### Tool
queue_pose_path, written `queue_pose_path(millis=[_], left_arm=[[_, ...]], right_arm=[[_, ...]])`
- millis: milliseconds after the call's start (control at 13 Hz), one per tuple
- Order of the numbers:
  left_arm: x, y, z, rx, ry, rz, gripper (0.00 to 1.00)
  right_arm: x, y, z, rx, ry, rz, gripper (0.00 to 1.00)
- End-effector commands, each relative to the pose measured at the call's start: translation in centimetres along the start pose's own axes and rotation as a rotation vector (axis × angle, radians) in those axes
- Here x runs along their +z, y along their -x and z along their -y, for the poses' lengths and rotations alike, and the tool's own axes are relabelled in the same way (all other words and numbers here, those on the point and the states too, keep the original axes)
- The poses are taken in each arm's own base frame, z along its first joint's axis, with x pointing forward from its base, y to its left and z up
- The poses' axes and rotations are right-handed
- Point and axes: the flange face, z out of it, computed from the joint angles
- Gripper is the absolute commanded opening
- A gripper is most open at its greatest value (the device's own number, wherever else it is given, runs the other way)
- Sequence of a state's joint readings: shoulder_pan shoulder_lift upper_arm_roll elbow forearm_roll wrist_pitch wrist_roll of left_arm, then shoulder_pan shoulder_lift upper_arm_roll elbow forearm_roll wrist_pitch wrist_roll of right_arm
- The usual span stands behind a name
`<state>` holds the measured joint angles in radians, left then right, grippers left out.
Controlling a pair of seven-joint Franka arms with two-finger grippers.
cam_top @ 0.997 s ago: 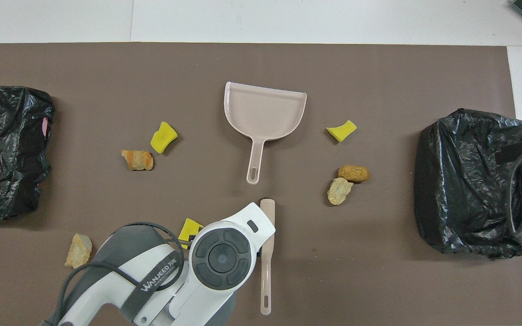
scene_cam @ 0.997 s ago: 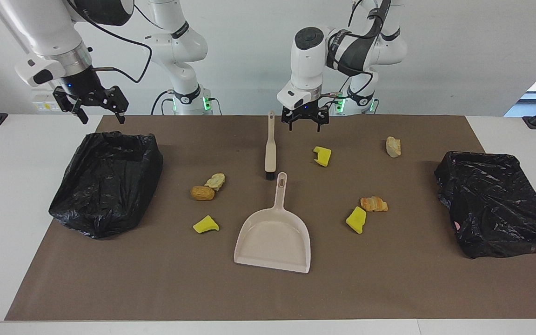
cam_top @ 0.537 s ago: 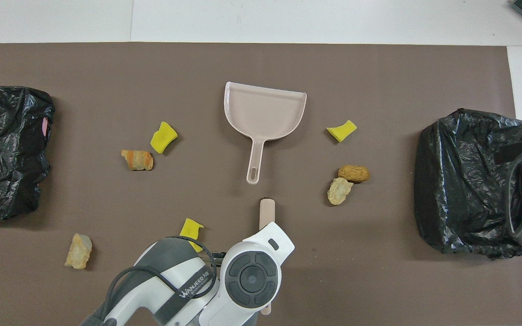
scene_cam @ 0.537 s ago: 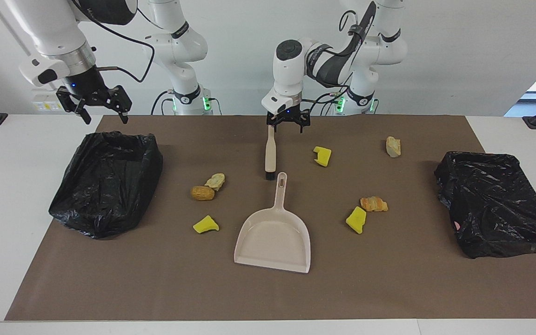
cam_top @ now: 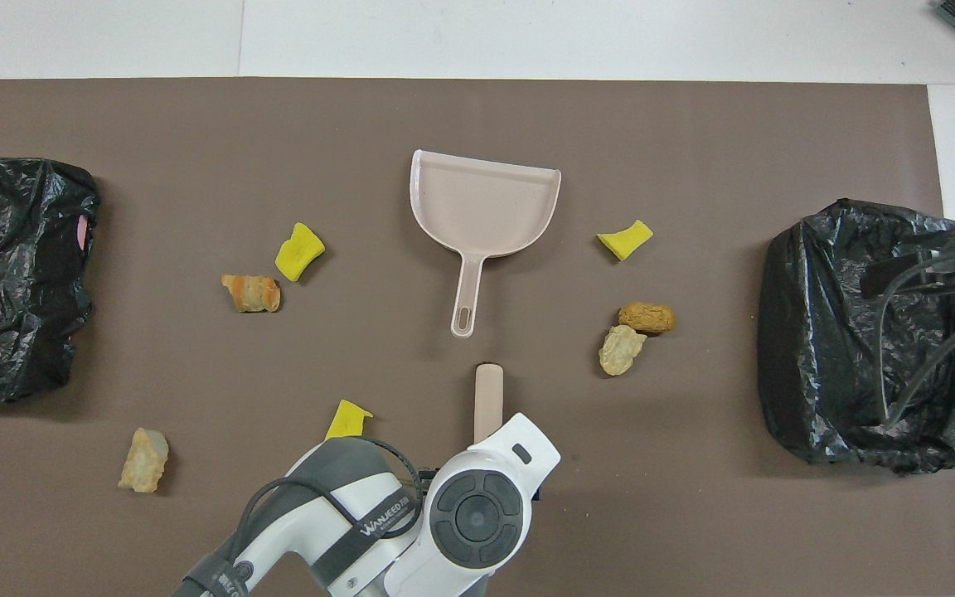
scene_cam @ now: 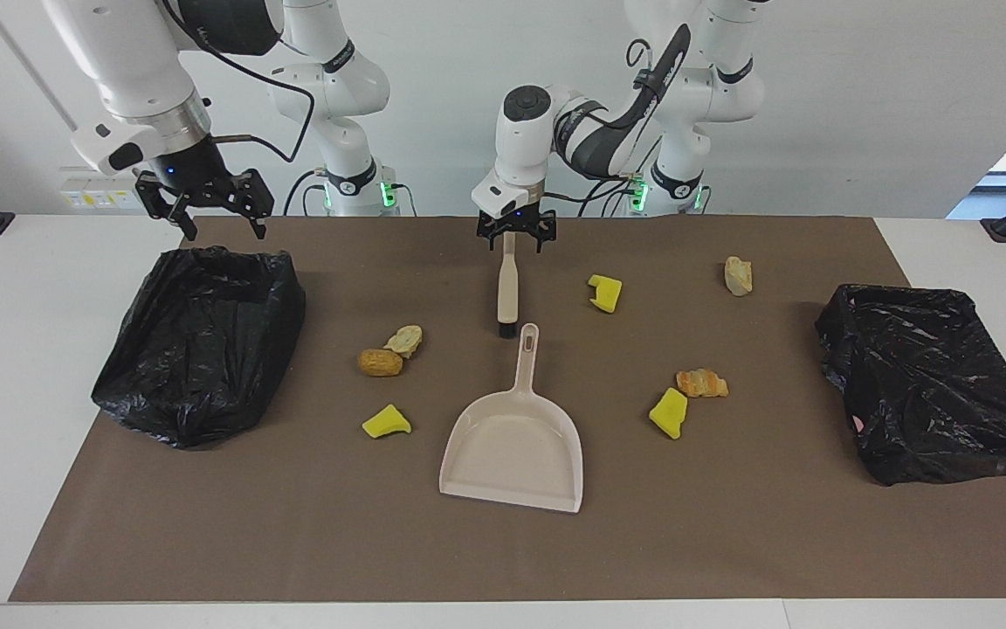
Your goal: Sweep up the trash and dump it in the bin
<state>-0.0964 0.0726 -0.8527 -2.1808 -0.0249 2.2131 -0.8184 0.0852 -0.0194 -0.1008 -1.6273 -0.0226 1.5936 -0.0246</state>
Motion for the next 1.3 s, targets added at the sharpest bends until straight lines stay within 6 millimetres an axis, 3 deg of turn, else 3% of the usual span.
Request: queue_pose_path(millis=[0, 77, 307, 537, 767, 920, 1074, 1150, 1227], left_arm=[[0.8, 0.3, 0.0, -0.006, 0.004, 0.014, 1.0], [0.9, 1.1, -0.4, 0.008, -0.01, 0.023, 1.0], [1.8, 3.0, -1.0, 0.03, -0.034, 0.038, 1.0], [2.3, 3.9, -1.6, 0.026, -0.037, 0.051, 0.92], [2.3, 3.8, -1.5, 0.024, -0.041, 0.054, 0.79], [2.5, 4.0, -1.3, 0.029, -0.057, 0.067, 0.71], [2.5, 4.1, -1.2, 0.035, -0.064, 0.072, 0.62], [2.5, 4.1, -1.2, 0.037, -0.066, 0.074, 0.59], [2.5, 4.1, -1.1, 0.039, -0.072, 0.078, 0.5]], right_arm=[[2.2, -3.7, 4.7, 0.074, 0.003, 0.007, 1.0], [2.7, -4.9, 5.6, 0.099, 0.003, 0.006, 1.0], [3.4, -5.8, 8.8, 0.142, -0.057, 0.001, 1.0], [5.5, -7.1, 12.3, 0.198, -0.08, -0.002, 1.0], [8.1, -9.3, 13.7, 0.227, -0.146, 0.005, 1.0], [8.7, -9.4, 15.8, 0.198, -0.155, -0.003, 1.0], [8.7, -9.5, 16.6, 0.253, -0.204, -0.001, 1.0], [9.2, -9.6, 17.9, 0.277, -0.217, -0.001, 1.0], [10.1, -9.7, 19.5, 0.285, -0.213, 0.006, 1.0]])
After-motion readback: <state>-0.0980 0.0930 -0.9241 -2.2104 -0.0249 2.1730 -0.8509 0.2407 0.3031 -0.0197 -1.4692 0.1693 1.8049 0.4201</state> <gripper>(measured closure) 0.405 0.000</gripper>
